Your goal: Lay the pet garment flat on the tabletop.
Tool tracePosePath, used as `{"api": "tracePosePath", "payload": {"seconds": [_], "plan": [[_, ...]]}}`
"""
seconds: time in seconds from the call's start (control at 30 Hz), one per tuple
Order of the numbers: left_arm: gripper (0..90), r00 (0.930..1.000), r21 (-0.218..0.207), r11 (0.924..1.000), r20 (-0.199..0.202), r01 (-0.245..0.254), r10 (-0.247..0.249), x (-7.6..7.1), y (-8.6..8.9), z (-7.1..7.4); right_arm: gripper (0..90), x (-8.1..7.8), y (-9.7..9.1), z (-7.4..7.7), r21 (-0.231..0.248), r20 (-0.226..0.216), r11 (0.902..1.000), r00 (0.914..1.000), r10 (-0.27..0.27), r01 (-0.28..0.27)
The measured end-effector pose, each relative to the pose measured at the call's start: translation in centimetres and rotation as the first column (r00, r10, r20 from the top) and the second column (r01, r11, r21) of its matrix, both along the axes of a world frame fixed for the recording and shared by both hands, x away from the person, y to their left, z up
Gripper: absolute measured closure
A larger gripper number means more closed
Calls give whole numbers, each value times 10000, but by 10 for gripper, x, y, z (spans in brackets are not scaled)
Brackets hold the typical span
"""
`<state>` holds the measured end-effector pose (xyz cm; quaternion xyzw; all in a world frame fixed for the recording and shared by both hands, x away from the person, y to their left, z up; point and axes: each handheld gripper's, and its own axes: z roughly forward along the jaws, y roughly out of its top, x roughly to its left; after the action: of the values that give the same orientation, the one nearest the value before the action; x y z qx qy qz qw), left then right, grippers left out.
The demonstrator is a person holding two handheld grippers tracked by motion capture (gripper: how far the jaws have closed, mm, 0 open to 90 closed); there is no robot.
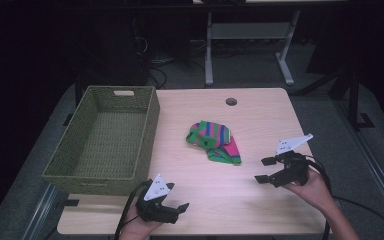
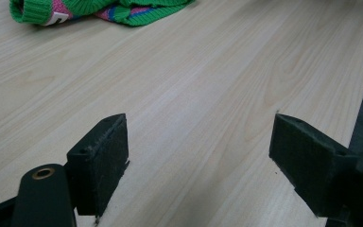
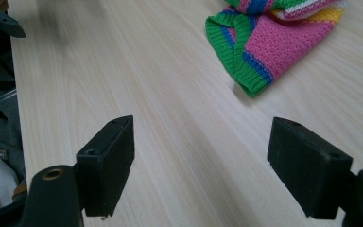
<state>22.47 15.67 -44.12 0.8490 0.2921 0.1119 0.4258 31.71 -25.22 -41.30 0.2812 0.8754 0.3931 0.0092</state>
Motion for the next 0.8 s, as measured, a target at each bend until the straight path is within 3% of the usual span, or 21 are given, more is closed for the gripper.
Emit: {"api": "tracePosePath", "payload": {"seconds": [0.8], "plan": [[200,10000,-34,10000,34,23,-23,0,1,1,234,35,39,24,-687,-66,9958,9982,604,-607]]}}
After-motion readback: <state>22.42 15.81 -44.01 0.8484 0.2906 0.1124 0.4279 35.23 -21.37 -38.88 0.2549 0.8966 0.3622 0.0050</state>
